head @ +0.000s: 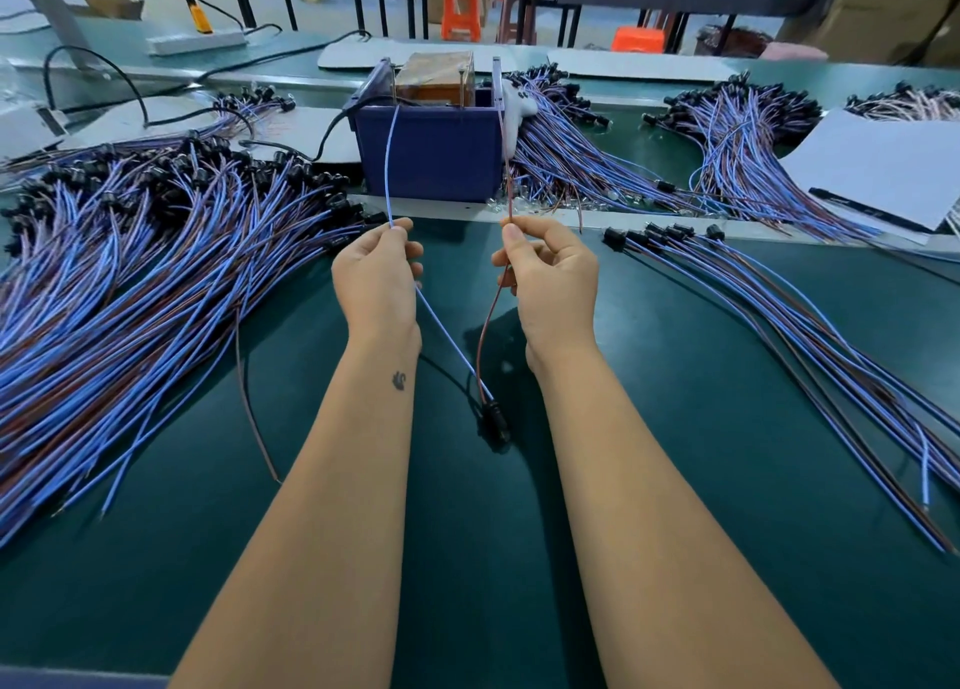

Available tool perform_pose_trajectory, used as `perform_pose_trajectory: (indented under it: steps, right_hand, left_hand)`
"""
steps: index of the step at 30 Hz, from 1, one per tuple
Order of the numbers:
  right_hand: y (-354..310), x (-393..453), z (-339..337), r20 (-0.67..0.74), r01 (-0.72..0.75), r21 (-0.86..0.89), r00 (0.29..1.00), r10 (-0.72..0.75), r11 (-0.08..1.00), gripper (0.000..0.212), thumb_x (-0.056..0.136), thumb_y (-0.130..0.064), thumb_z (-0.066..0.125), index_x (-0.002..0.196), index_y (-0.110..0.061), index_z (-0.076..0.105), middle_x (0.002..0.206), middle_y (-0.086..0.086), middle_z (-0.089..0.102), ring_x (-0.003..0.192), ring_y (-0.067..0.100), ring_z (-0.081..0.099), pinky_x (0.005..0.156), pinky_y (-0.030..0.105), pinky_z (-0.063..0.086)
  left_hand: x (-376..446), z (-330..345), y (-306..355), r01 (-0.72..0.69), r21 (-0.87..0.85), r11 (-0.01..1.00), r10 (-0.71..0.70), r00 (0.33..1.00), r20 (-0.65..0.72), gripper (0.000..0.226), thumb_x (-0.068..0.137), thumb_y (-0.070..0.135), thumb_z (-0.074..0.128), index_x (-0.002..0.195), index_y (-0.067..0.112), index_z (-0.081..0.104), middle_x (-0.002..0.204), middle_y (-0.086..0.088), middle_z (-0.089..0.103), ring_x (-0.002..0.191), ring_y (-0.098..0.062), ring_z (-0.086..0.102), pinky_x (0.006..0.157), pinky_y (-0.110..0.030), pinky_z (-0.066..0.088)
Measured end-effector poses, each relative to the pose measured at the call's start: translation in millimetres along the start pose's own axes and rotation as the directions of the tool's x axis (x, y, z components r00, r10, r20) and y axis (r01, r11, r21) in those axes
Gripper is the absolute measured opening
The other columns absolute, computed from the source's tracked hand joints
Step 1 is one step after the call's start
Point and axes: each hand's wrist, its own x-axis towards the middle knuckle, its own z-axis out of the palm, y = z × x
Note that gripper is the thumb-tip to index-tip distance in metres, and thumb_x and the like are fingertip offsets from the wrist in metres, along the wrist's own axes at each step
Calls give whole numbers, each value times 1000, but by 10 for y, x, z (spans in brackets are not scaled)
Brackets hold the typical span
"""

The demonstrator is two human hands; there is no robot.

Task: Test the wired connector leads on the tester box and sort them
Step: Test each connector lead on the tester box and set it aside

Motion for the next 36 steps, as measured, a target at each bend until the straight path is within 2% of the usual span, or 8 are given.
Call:
perform_pose_trajectory:
  steps: [4,8,11,19,26,32,36]
  right_hand:
    - [58,47,0,3,-7,-76,1000,7,997,13,95,-8,60,90,-18,67,61,-2,59,56,4,56,57,18,47]
    - [99,58,27,33,19,-178,999,-13,984,18,93,-13,62,84,-28,66,57,-7,59,61,9,58,72,38,56]
    - [103,58,37,45,31,-212,999,-22,977,15,93,-15,62,87,-28,67,58,-7,59,63,10,59,78,45,57]
    - [93,59,33,63,37,-251,998,-21,967,13,93,-17,62,88,-27,67,61,-4,61,60,9,56,78,44,56]
    - [100,54,44,85,36,-273,996,-14,961,19,93,-18,63,82,-33,66,59,-6,61,61,11,57,77,46,56]
    - [96,50,43,93,35,-273,996,-10,961,18,92,-17,63,83,-31,67,59,-7,61,60,10,56,76,45,56]
    - [91,44,38,100,37,-274,995,-9,961,15,93,-17,63,85,-29,68,61,-5,61,61,9,56,77,44,56]
  left_hand:
    - [3,-3,5,4,-16,1000,-3,1000,11,22,96,13,53,86,20,71,64,8,58,51,-5,48,51,-19,41]
    - [8,4,12,1,-21,1000,-1,1000,17,22,97,12,53,85,20,70,64,6,58,51,-6,47,50,-19,41]
    - [11,1,15,11,-42,999,-11,1000,-1,22,96,12,53,86,21,70,64,7,58,51,-5,47,50,-18,40]
    - [16,-3,11,12,-63,998,-12,1000,-3,20,97,13,53,89,20,70,66,6,59,52,-6,47,52,-19,41]
    - [25,-8,7,14,-113,994,-18,999,-40,20,96,11,52,92,18,70,66,5,59,51,-6,47,48,-18,40]
    - [32,-7,8,7,-129,992,-16,998,-65,20,97,12,51,100,16,70,69,4,62,52,-7,47,50,-18,40]
    - [16,-11,11,4,-109,994,-10,998,-55,19,98,13,52,98,18,70,70,5,64,50,-7,47,49,-17,41]
